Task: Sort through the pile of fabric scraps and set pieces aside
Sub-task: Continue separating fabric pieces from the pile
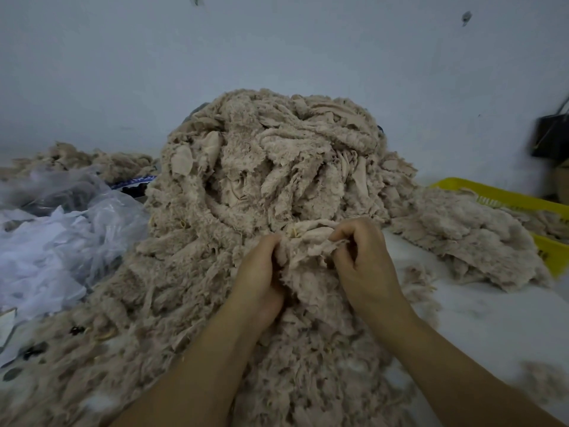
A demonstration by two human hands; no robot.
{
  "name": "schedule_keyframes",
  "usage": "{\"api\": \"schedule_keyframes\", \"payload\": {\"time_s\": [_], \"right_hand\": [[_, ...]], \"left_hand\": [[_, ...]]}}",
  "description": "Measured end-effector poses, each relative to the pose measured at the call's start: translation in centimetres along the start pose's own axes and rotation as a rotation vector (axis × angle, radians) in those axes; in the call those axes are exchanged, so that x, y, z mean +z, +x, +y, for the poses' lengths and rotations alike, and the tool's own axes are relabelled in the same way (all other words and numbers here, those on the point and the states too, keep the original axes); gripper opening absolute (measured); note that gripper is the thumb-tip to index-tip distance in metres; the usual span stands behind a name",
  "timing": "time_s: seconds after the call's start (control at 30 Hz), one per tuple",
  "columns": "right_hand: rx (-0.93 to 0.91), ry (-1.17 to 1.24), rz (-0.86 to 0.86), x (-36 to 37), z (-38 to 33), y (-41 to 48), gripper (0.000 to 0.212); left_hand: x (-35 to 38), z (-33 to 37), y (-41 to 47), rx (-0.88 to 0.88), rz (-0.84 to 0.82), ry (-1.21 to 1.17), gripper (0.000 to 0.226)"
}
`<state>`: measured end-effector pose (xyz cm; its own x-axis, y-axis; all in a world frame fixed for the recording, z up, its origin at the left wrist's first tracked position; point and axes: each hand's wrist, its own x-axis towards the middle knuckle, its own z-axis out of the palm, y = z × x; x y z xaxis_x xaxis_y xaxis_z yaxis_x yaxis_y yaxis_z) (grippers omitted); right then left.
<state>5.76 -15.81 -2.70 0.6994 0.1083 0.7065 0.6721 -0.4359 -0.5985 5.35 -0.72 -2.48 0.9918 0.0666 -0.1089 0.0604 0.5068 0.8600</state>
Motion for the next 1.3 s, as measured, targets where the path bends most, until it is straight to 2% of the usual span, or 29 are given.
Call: {"api": "schedule_keyframes", "payload": {"time_s": [0.03,0.07,0.13,0.17,0.27,0.37,0.47,0.53,0.67,0.73,0.83,0.9,1.03,1.1,1.17,1.2,1.23,1.3], "right_hand": [[-0.007,-0.007,-0.005,0.1,0.0,0.0,0.031],[-0.015,-0.016,-0.008,0.1,0.0,0.0,0.032],[-0.043,-0.041,-0.02,0.2,-0.1,0.1,0.028],[-0.066,-0.061,-0.034,0.3,-0.2,0.1,0.024],[-0.102,-0.075,-0.107,0.7,-0.1,0.0,0.014],[-0.09,-0.049,-0.223,0.9,0.1,-0.4,0.012],[-0.11,-0.044,-0.321,0.7,0.1,-0.7,0.016],[-0.059,-0.005,-0.357,0.6,-0.1,-0.6,0.019],[0.1,-0.094,-0.215,-0.1,0.9,0.0,0.034],[0.224,-0.204,-0.162,-0.9,2.0,0.4,0.03],[0.325,-0.298,-0.228,-1.1,3.3,0.7,0.025],[0.325,-0.296,-0.225,-0.8,3.4,0.6,0.031],[0.307,-0.02,-0.01,-1.0,2.5,0.4,0.028],[0.206,-0.027,-0.051,-1.0,1.5,0.3,0.036],[0.149,-0.157,-0.187,-0.4,1.5,0.2,0.052],[0.116,-0.237,-0.241,0.0,1.7,0.1,0.053],[0.096,-0.293,-0.267,0.3,1.9,0.1,0.045],[0.149,-0.271,-0.199,0.3,2.1,0.3,0.015]], "left_hand": [[0.0,0.1,-0.1,-0.027,-0.021,-0.031,0.02],[0.0,0.4,-0.2,-0.054,-0.057,-0.065,0.024],[-0.3,0.5,-0.5,-0.12,-0.153,-0.068,0.059],[-0.2,0.7,-0.8,-0.136,-0.198,-0.012,0.067],[-0.3,0.1,-0.7,-0.102,-0.234,0.166,0.053],[-0.6,-0.1,-0.1,-0.043,-0.124,0.097,0.032],[-1.1,0.6,0.2,-0.108,-0.053,-0.138,0.043],[-1.4,0.6,0.3,-0.151,-0.048,-0.198,0.051],[-2.3,1.3,0.9,-0.114,-0.019,-0.374,0.059],[-3.1,1.9,1.2,-0.062,-0.009,-0.467,0.06],[-3.2,1.7,1.0,-0.084,-0.069,-0.498,0.06],[-3.0,1.6,0.7,-0.107,-0.102,-0.505,0.058],[-2.7,1.9,0.5,-0.109,-0.145,-0.448,0.046],[-2.2,1.8,0.2,-0.129,-0.169,-0.382,0.045],[-1.7,1.5,-0.2,-0.156,-0.218,-0.311,0.038],[-1.6,1.3,-0.3,-0.153,-0.238,-0.272,0.034],[-1.5,1.3,-0.5,-0.143,-0.253,-0.24,0.031],[-1.5,1.3,-0.5,-0.118,-0.227,-0.198,0.024]]}}
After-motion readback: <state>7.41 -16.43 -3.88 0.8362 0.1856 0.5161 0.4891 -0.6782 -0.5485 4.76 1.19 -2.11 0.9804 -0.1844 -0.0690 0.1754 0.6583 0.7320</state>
